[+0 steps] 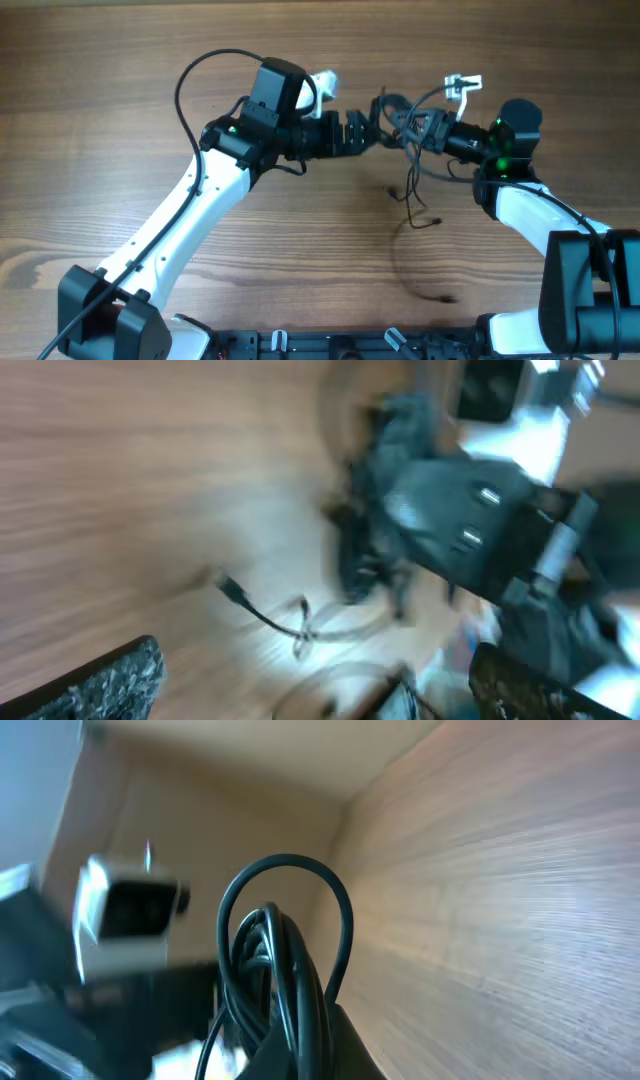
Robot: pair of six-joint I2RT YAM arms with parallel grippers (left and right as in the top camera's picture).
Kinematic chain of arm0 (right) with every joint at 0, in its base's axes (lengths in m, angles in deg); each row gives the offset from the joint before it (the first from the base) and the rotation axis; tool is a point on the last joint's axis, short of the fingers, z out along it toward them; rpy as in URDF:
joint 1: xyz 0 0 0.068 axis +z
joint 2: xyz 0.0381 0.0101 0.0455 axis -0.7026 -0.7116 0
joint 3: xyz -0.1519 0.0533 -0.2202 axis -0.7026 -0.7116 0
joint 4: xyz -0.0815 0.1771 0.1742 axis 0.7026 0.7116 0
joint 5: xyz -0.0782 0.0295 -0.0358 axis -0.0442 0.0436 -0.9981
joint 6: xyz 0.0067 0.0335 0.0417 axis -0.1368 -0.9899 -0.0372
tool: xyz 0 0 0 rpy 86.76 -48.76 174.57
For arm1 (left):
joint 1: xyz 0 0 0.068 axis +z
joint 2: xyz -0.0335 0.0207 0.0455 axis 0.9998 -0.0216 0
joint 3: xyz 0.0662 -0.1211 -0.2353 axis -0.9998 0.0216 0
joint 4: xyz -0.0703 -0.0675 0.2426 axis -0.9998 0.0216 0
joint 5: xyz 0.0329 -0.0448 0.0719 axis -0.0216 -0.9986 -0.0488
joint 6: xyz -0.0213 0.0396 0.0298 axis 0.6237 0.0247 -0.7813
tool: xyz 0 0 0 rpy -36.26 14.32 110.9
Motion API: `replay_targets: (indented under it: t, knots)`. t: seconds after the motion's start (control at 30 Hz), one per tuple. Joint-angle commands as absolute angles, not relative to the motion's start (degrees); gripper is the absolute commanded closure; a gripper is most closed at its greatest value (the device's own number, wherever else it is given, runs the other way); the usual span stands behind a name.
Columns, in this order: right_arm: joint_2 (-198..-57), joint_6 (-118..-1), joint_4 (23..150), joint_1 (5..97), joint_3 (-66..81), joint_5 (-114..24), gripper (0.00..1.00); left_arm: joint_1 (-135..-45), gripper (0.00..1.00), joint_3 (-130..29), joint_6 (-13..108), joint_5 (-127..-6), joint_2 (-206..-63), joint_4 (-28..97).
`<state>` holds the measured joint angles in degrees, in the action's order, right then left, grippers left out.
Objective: Untangle cables
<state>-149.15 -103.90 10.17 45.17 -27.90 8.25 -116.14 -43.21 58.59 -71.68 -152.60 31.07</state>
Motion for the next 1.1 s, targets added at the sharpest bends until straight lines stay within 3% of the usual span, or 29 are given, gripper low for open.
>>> replay_targets:
  t: [0.0,0.23,0.3,0.37,0.67,0.77,0.8,0.87,0.9,0.93,1.03,1.07]
  knots:
    - [-149.0,-118.1,9.8,47.1,-27.2,-0.6,0.96,-116.3,0.0,-43.7,69.0,-56.7,-152.4,29.2]
    - [-149.0,-120.5,11.4,51.0,-27.2,-6.3,0.96,-116.3,0.0,-43.7,75.5,-56.5,-159.0,19.3]
    - [-149.0,-120.5,11.0,51.0,-27.2,-7.1,0.96,-116.3,0.05,-43.7,76.2,-56.6,-160.3,18.9]
    - [-149.0,-120.4,11.1,51.0,-27.2,-7.0,0.96,-116.4,0.18,-43.7,76.7,-59.6,-161.3,17.6]
    - [-149.0,-117.6,11.1,51.1,-27.2,-6.3,0.96,-120.8,0.2,-43.7,76.7,-61.6,-162.3,16.4]
    - [-149.0,-117.5,11.1,51.1,-27.2,-4.2,0.96,-120.8,0.68,-43.7,76.7,-58.1,-162.3,17.9]
    - [-149.0,-117.3,11.1,51.1,-27.2,-3.5,0.96,-120.6,0.92,-43.7,76.7,-55.3,-162.3,18.9]
    - [-149.0,-113.6,11.1,51.1,-27.2,-2.9,0.95,-119.5,0.96,-43.7,76.7,-53.0,-162.3,19.2]
    - [-149.0,-111.3,11.1,51.1,-27.2,-2.6,0.9,-118.6,0.96,-43.7,76.6,-53.0,-162.3,18.9]
    - [-149.0,-107.0,11.2,51.0,-27.2,-2.2,0.74,-117.5,0.96,-43.7,76.0,-53.0,-162.0,18.9]
    - [-149.0,-91.2,12.8,49.2,-27.2,0.6,0.6,-113.1,0.96,-43.7,66.8,-55.0,-159.2,20.7]
    - [-149.0,-86.7,13.1,47.9,-27.2,2.9,0.41,-111.8,0.96,-43.7,62.9,-56.2,-157.3,21.9]
